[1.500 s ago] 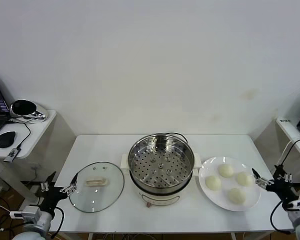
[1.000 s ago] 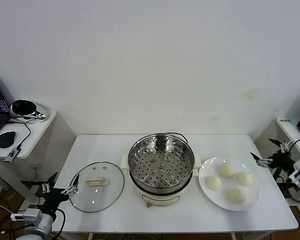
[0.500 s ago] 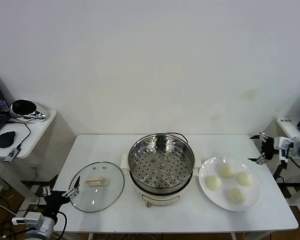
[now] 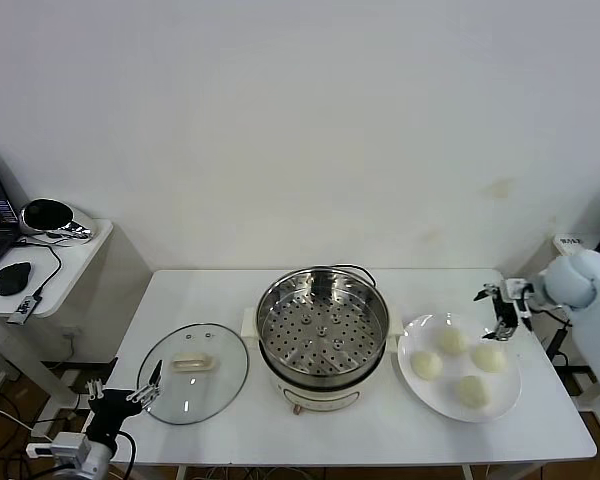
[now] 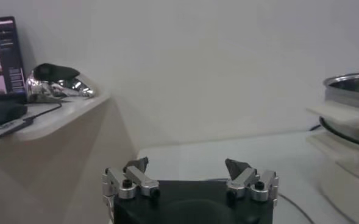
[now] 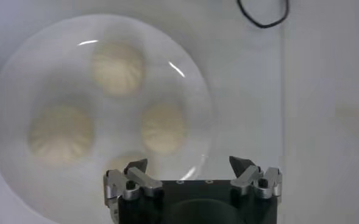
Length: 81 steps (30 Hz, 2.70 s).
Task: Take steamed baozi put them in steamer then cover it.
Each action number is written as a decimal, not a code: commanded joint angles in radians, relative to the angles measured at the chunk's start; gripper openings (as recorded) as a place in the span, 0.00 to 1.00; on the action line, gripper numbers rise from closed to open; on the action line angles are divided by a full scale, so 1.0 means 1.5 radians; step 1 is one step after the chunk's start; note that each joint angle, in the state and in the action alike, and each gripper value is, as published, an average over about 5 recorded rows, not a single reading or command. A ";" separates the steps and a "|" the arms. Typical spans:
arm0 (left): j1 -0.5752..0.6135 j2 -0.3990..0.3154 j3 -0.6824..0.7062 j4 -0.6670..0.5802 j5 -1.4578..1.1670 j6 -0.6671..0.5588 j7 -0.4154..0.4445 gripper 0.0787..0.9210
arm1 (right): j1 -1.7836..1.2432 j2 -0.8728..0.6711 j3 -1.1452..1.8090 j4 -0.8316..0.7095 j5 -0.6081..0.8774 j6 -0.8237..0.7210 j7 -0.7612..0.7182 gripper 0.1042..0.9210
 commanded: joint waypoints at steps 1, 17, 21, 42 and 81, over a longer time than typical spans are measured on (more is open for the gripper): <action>0.002 -0.001 0.001 0.000 0.001 0.000 0.001 0.88 | 0.041 0.041 -0.053 -0.061 -0.025 0.015 -0.012 0.88; 0.004 0.010 0.006 0.007 0.005 -0.001 0.001 0.88 | 0.038 0.096 -0.044 -0.142 -0.047 0.014 0.010 0.88; 0.004 0.010 0.007 0.007 0.005 -0.002 0.001 0.88 | 0.037 0.099 -0.044 -0.143 -0.050 0.014 0.013 0.88; 0.006 0.007 0.012 0.006 0.011 -0.002 0.001 0.88 | 0.026 0.098 -0.039 -0.147 -0.040 -0.008 0.053 0.60; 0.000 0.008 0.004 -0.016 0.006 0.000 -0.013 0.88 | 0.552 0.323 -0.454 -0.242 0.315 0.287 -0.150 0.56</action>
